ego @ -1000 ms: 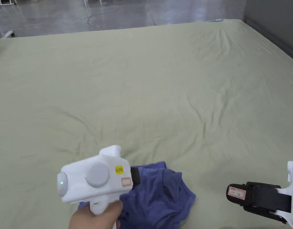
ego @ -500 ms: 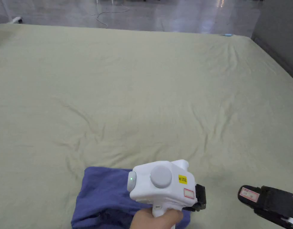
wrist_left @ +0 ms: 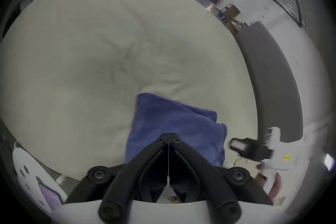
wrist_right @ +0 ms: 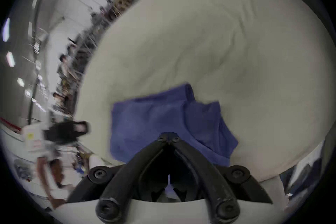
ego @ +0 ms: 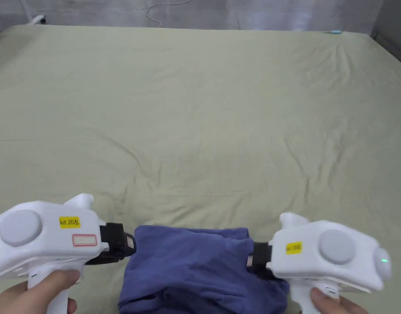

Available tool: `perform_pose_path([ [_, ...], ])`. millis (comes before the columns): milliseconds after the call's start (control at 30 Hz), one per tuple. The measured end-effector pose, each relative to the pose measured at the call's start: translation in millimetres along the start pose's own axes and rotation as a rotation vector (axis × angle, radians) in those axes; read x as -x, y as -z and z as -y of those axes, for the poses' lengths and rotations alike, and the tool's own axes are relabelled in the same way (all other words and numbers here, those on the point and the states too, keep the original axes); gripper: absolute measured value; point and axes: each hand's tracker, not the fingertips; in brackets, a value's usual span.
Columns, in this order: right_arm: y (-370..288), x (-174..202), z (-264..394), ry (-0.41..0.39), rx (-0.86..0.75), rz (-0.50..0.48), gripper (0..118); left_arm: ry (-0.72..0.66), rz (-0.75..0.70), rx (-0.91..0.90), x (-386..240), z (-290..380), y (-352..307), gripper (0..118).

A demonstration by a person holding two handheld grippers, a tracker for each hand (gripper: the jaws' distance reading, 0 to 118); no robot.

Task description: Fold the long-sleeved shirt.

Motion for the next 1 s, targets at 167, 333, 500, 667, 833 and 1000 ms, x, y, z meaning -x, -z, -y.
perform_pose_path([
  [167, 28, -8, 1, -0.054, 0.089, 0.087, 0, -0.016, 0.044, 0.029, 9, 5, 13, 0],
  [333, 31, -34, -5, 0.053, 0.111, -0.036, 0, 0.015, 0.104, 0.019, 5, 2, 28, 118],
  [500, 31, -55, 0, 0.143, 0.100, -0.142, 0, -0.023, 0.154, 0.183, 25, -16, 95, 116],
  [667, 33, -72, 7, 0.225, 0.086, -0.238, 0, -0.082, 0.372, 0.289, 48, -32, 133, 116],
  [833, 31, -74, 22, 0.250, 0.026, -0.273, 0, -0.040, 0.219, 0.246, 49, -20, 111, 6],
  [1000, 23, -66, 26, 0.256, -0.006, -0.254, 0, -0.195, 0.390, 0.269, 58, -6, 113, 6],
])
